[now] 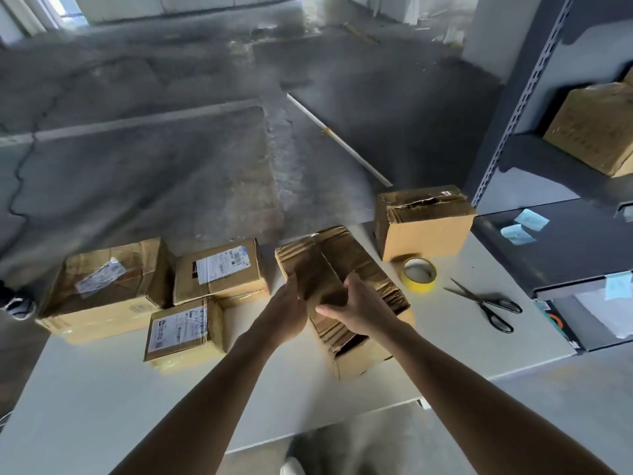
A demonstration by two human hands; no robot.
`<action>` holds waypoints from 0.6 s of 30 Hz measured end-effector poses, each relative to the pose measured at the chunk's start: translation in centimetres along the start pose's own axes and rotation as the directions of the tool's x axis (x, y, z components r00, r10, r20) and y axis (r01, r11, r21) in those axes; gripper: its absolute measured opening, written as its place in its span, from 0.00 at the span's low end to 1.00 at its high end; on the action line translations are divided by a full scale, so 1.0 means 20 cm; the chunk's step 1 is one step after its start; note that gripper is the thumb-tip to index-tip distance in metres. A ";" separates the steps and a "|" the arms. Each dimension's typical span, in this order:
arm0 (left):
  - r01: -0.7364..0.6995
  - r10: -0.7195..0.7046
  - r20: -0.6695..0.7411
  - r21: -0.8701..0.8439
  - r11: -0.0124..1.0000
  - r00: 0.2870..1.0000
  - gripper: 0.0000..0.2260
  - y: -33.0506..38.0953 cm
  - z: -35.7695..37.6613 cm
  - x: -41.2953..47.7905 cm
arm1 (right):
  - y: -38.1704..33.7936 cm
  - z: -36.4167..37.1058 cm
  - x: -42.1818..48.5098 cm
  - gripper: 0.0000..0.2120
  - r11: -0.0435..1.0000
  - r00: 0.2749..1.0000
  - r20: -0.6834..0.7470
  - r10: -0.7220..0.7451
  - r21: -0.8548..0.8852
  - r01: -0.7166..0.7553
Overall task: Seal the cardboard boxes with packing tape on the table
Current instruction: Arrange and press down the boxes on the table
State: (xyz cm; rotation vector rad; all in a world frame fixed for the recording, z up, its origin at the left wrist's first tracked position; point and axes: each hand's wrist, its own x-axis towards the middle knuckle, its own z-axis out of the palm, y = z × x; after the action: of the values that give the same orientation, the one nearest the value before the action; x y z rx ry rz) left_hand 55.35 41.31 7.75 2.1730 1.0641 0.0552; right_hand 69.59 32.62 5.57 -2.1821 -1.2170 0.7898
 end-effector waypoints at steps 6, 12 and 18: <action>-0.006 0.006 0.025 -0.003 1.000 1.000 0.20 -0.02 -0.08 0.05 | -0.08 0.07 0.07 0.16 0.988 0.996 -0.061 0.058 0.147 -0.048; -0.059 0.056 0.079 0.032 0.998 0.995 0.30 -0.08 -0.18 0.11 | -0.22 0.08 0.11 0.08 0.952 0.990 0.036 0.137 0.270 -0.142; -0.049 -0.019 0.252 0.259 0.965 0.968 0.61 -0.20 -0.14 0.21 | -0.30 0.10 0.13 0.14 0.902 0.964 0.068 0.256 0.343 -0.264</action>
State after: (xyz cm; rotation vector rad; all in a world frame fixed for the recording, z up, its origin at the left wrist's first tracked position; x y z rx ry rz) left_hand 54.44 47.48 6.27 2.3467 0.9504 -0.3679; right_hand 65.87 38.03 7.59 -2.0608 -0.7285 1.0524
